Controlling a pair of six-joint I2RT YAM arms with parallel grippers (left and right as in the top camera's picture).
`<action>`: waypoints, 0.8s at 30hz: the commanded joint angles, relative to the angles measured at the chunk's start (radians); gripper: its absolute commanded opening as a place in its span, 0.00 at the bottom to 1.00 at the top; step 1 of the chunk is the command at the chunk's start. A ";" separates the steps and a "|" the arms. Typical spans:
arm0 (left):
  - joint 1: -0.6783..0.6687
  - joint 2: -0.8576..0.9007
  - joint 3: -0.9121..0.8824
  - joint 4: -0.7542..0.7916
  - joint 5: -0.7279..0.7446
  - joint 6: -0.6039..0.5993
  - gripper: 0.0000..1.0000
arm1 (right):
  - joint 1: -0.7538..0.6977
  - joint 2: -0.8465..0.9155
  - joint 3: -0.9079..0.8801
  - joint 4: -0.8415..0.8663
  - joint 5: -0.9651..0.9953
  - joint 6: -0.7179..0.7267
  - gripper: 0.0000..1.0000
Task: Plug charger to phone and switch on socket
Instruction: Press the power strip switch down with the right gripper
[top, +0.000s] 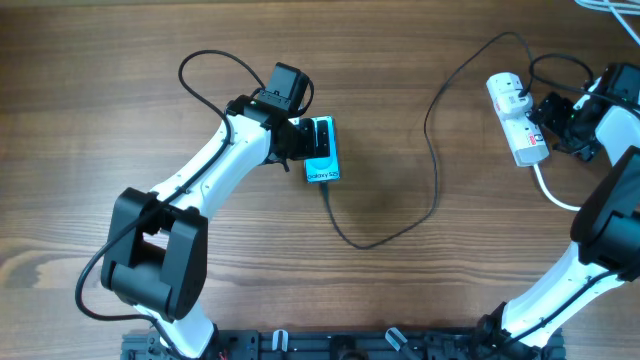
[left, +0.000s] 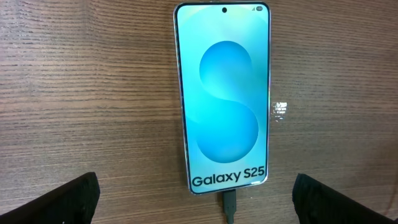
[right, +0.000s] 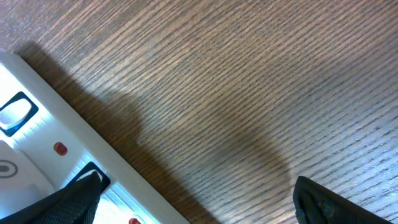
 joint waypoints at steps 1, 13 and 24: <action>-0.003 0.009 -0.002 0.000 -0.017 0.005 1.00 | 0.016 0.023 -0.005 -0.011 -0.069 -0.016 1.00; -0.003 0.009 -0.002 0.000 -0.017 0.005 1.00 | 0.016 0.029 -0.005 0.057 0.003 -0.016 1.00; -0.003 0.009 -0.002 0.000 -0.017 0.005 1.00 | 0.016 0.029 -0.005 -0.010 -0.050 -0.017 1.00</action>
